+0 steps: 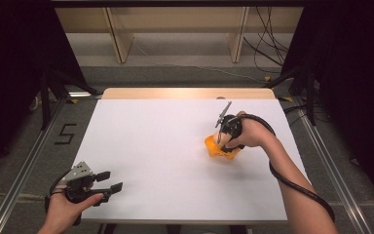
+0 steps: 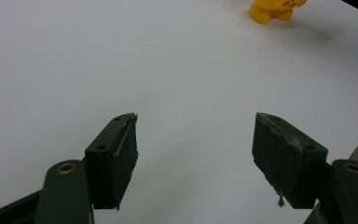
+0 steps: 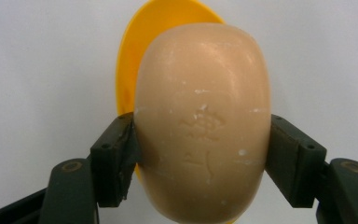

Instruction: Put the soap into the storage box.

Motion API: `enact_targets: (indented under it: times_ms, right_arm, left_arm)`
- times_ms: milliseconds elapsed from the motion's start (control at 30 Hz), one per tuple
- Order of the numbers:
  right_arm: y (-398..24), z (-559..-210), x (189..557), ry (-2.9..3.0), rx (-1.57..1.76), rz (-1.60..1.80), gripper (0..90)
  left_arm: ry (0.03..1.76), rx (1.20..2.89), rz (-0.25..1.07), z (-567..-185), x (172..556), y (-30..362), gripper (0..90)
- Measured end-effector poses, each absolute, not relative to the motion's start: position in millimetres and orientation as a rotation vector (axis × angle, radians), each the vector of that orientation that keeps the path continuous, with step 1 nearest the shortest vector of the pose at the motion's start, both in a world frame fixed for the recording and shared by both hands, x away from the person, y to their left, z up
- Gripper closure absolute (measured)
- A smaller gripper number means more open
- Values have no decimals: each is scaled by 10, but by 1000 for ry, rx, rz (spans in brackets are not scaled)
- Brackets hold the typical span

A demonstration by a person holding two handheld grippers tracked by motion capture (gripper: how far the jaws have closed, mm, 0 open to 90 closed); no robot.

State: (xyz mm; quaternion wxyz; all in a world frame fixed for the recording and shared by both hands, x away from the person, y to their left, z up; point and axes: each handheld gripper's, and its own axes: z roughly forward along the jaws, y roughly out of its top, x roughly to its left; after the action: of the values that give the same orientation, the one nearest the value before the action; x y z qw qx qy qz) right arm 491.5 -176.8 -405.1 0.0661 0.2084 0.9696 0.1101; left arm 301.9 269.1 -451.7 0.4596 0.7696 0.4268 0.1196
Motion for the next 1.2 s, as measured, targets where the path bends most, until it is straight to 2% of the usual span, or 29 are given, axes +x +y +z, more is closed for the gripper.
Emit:
enact_targets:
  times_ms: [100, 300, 533, 833, 1200]
  right_arm:
    - [-1775, -4032, 4915, 2915, 649, 358, 352]
    - [-1776, -3970, 4907, 2891, 669, 380, 325]
    - [-1813, -3919, 4876, 2852, 674, 413, 352]
    - [-1989, -3791, 4606, 2764, 681, 487, 436]
    - [-2459, -3980, 4240, 2695, 834, 560, 488]
  left_arm:
    - [1046, 1888, 292, -4523, 3023, 2690, 307]
    - [1038, 1892, 289, -4520, 3023, 2690, 307]
    - [1053, 1893, 294, -4515, 3017, 2693, 307]
    - [1047, 1886, 288, -4529, 3025, 2684, 307]
    - [1055, 1887, 286, -4548, 3029, 2671, 306]
